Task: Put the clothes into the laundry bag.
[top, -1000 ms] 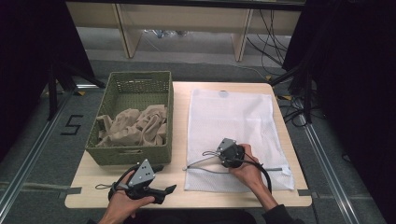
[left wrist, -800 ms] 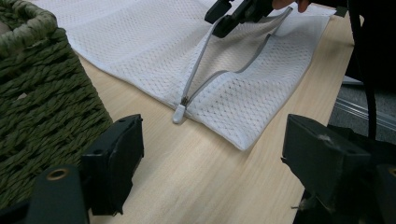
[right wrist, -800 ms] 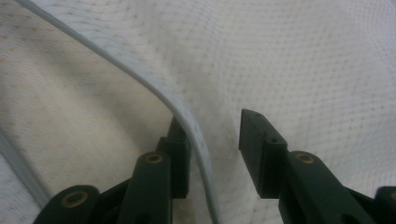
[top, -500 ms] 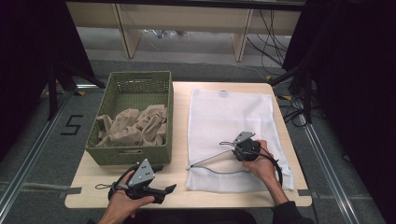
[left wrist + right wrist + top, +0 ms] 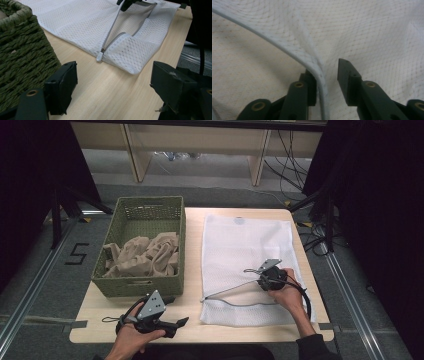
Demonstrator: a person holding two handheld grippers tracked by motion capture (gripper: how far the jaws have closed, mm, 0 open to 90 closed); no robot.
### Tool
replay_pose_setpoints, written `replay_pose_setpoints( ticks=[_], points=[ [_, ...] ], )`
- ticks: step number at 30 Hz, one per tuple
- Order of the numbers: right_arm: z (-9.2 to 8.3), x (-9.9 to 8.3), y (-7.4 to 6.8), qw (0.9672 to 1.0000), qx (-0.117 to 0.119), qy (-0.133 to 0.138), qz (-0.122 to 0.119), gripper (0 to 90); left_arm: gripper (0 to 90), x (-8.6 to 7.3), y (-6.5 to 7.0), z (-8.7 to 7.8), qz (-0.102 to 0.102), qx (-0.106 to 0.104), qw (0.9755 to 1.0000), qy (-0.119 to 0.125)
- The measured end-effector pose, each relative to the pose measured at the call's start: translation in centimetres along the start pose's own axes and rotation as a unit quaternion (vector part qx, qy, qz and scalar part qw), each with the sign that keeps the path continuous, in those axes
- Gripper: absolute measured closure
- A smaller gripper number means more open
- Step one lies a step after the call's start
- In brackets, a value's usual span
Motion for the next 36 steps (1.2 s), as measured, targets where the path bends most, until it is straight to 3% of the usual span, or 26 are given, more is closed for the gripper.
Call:
replay_pose_setpoints(
  ticks=[1,4,9,10,13,14,17,23,24,25,27,28,29,34,36],
  points=[
    [-0.1,0.5,-0.4,1.0000,0.006,0.004,-0.006,79.9,22.0,-0.1,0.1,0.1,-0.012,0.001,0.9999,0.002],
    [-0.2,1.3,-0.4,0.9996,0.000,0.015,-0.026,84.5,22.1,-0.1,0.1,0.0,-0.012,0.002,0.9999,0.003],
    [-0.7,1.8,-0.3,0.9997,0.008,0.023,-0.004,84.7,22.6,0.0,-0.1,-0.1,0.002,0.001,1.0000,-0.002],
    [-0.8,1.8,-0.2,0.9997,0.010,0.023,-0.002,84.7,22.7,-0.1,0.0,0.0,-0.009,0.002,1.0000,0.000],
    [-1.0,1.8,-0.1,0.9996,0.014,0.025,0.003,84.5,22.9,0.0,0.0,0.0,-0.009,0.002,1.0000,0.001],
    [-1.2,1.8,0.1,0.9994,0.017,0.029,0.000,83.8,22.9,0.0,-0.1,-0.1,0.000,0.001,1.0000,-0.001],
    [-1.6,1.8,0.1,0.9989,0.035,0.030,0.004,82.5,23.0,0.0,0.0,-0.1,-0.012,0.006,0.9999,0.001],
    [-2.2,1.4,0.6,0.9993,0.030,0.021,0.011,78.2,24.1,0.0,-0.1,-0.1,0.004,0.002,1.0000,-0.002],
    [-2.2,1.4,0.6,0.9988,0.042,0.025,0.008,78.2,24.2,0.0,-0.1,-0.1,0.004,0.002,1.0000,-0.002],
    [-2.4,1.3,0.6,0.9991,0.036,0.019,0.009,78.2,24.4,0.0,0.1,-0.1,-0.011,0.003,0.9999,0.001],
    [-2.5,1.2,0.6,0.9992,0.031,0.021,0.010,76.6,24.5,0.0,0.1,-0.1,-0.010,0.001,1.0000,-0.001],
    [-2.3,1.3,1.0,0.9990,0.027,0.035,-0.006,70.5,24.7,0.0,0.1,0.0,-0.009,-0.002,1.0000,0.001],
    [-2.5,1.2,0.6,0.9987,0.038,0.029,0.015,68.9,25.0,0.0,0.1,-0.1,-0.003,-0.001,1.0000,-0.002],
    [-2.6,1.1,0.7,0.9986,0.028,0.038,0.022,66.5,25.2,0.0,0.1,-0.1,-0.006,-0.001,1.0000,-0.002],
    [-2.8,1.1,0.3,0.9986,0.033,0.034,0.023,71.5,25.2,-0.1,0.1,0.0,-0.010,-0.004,0.9999,0.000]
  ],
)
Point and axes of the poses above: each handheld gripper's, and its own axes: z roughly forward along the jaws, x roughly out of its top, y roughly to its right, the point moved 5 cm from there along z, roughly forward along the jaws, and after that the axes turned 10 degrees about -x, right-handed, at the moved point
